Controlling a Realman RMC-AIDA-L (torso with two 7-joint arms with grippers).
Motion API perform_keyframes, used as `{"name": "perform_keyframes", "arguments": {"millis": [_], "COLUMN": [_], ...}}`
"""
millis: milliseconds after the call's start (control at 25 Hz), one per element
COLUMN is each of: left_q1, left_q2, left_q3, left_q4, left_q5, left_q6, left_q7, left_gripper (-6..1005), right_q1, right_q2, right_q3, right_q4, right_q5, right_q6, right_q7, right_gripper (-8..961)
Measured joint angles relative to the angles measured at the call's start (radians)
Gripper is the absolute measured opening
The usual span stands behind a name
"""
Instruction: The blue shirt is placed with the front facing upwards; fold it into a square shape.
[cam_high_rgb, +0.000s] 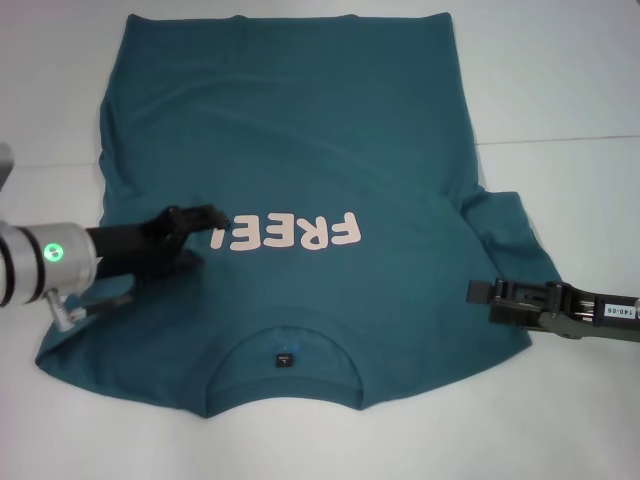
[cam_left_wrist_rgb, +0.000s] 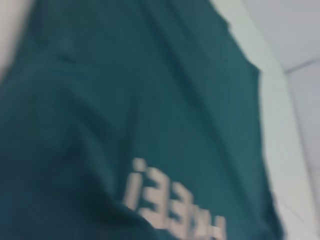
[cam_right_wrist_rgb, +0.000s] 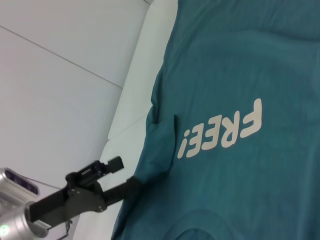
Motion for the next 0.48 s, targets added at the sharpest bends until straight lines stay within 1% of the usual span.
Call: {"name": "perform_keyframes", "arguments": {"millis": [40, 120, 160, 200, 320, 400, 480], "left_q1": [-0.009, -0.009, -0.011, -0.008, 0.014, 0.041, 0.074], "left_q2": [-0.002, -0.002, -0.002, -0.002, -0.001, 0.006, 0.021], "left_q3": [0.001, 0.001, 0.003, 0.011, 0.009, 0.003, 0.001], "left_q4": [0.001, 0.001, 0.001, 0.004, 0.013, 0.018, 0.019], "left_q5": [-0.04, -0.04, -0.065, -0.137, -0.169, -0.204, -0.24], "left_q6": [0.026, 0.026, 0.047, 0.135, 0.186, 0.219, 0.245], "left_q7": [0.03, 0.03, 0.044, 0.075, 0.082, 0.093, 0.108], "left_gripper": [766, 766, 766, 766, 766, 766, 766], "right_q1": [0.0, -0.003, -0.004, -0.004, -0.003, 0.001, 0.004], "right_q2": [0.0, 0.0, 0.0, 0.0, 0.0, 0.0, 0.0], "right_q3": [0.0, 0.0, 0.0, 0.0, 0.001, 0.0, 0.0], "right_q4": [0.0, 0.0, 0.0, 0.0, 0.0, 0.0, 0.0], "right_q5": [0.0, 0.0, 0.0, 0.0, 0.0, 0.0, 0.0], "right_q6": [0.0, 0.0, 0.001, 0.002, 0.005, 0.005, 0.006], "right_q7": [0.0, 0.0, 0.0, 0.001, 0.002, 0.002, 0.002], "right_gripper": [928, 928, 928, 928, 928, 928, 928]}}
